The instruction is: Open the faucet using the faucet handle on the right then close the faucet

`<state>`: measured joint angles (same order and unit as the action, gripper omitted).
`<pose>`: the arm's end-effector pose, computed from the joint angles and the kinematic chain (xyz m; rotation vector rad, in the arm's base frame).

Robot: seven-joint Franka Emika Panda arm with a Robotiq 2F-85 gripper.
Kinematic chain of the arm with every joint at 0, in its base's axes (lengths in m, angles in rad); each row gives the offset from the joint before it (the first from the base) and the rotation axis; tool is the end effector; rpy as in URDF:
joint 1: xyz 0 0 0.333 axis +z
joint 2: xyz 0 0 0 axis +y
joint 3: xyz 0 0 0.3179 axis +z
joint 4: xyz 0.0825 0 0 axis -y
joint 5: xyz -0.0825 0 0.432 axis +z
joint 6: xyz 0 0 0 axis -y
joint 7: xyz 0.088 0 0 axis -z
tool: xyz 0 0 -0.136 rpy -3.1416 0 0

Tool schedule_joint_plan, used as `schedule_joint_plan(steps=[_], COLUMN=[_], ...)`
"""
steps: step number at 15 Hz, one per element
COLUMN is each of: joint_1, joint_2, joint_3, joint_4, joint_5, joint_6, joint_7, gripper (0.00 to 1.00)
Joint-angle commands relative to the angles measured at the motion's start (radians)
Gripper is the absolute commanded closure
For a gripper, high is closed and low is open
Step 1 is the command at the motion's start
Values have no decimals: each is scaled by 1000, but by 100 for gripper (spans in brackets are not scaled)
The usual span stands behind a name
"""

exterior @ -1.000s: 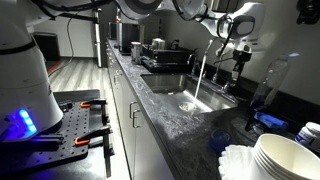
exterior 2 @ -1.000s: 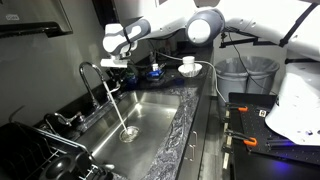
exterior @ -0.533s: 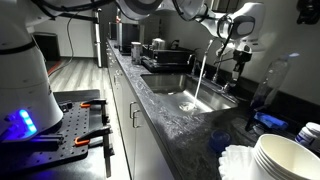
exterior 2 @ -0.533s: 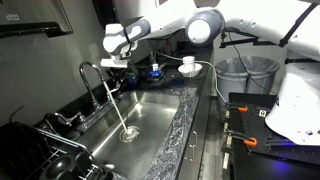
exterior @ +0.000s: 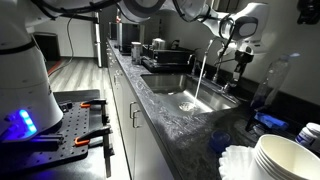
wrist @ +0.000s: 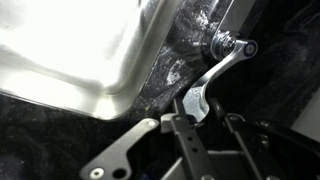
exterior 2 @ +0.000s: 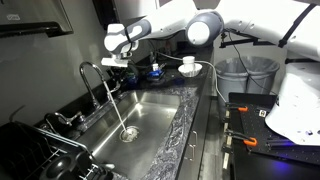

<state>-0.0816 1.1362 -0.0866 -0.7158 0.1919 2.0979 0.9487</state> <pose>0.8747 -0.0969 0.2426 -2.4789 1.5766 -0.2779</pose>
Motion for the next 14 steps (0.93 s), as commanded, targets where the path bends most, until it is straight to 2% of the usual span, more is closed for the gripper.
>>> schedule_joint_plan(steps=[1, 10, 14], joint_1=[-37, -63, -70], joint_2=[18, 32, 12], joint_3=[-2, -29, -9], joint_4=[104, 204, 205], joint_5=[11, -2, 9], joint_6=[-52, -27, -49], joint_7=[11, 14, -27], gripper=[93, 93, 93])
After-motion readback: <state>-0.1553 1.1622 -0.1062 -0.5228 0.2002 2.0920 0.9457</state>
